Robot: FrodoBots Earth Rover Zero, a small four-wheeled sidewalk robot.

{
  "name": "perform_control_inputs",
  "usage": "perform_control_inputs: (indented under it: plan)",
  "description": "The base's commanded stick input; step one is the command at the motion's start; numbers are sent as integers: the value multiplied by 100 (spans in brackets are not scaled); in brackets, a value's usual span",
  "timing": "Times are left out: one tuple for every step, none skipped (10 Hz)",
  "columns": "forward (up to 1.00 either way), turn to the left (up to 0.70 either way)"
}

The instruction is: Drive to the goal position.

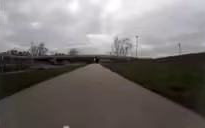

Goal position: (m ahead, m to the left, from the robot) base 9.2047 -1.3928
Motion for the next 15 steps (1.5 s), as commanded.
perform_control_inputs:
  plan:
    - [100,0]
    - [100,0]
    - [100,0]
    - [100,0]
    - [100,0]
    - [100,0]
    - [100,0]
    - [100,0]
    - [100,0]
    - [100,0]
    - [100,0]
    - [100,0]
    - [100,0]
    - [100,0]
    - [88,0]
